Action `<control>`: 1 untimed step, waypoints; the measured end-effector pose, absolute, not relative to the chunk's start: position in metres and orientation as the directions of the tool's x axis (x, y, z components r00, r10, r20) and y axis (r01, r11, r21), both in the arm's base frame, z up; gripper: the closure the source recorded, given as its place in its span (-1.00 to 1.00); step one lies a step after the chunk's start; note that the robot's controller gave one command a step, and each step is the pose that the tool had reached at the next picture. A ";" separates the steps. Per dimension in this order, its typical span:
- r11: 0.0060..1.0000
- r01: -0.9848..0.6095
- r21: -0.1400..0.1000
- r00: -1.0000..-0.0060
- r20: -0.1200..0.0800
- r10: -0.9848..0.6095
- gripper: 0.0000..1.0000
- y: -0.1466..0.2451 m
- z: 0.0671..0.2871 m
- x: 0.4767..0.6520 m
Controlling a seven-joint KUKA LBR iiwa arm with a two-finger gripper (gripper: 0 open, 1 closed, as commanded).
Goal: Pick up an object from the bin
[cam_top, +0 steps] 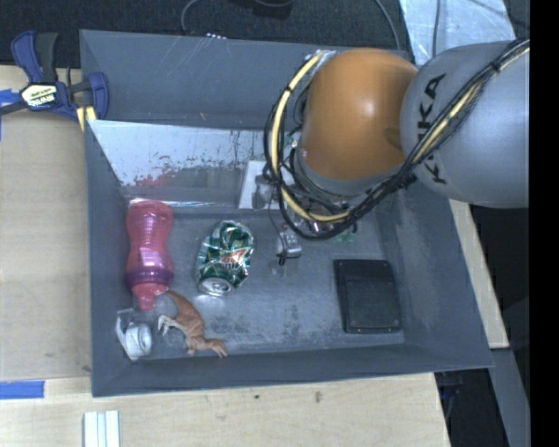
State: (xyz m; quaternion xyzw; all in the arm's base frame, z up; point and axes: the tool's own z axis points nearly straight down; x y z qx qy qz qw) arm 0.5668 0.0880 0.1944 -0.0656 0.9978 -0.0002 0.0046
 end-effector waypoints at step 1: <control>0.934 -0.357 0.000 -0.934 -0.004 -0.357 -1.00 0.113 0.154 0.562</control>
Offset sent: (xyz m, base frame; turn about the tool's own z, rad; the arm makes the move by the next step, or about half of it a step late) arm 0.0063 0.0430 -0.0709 -0.3211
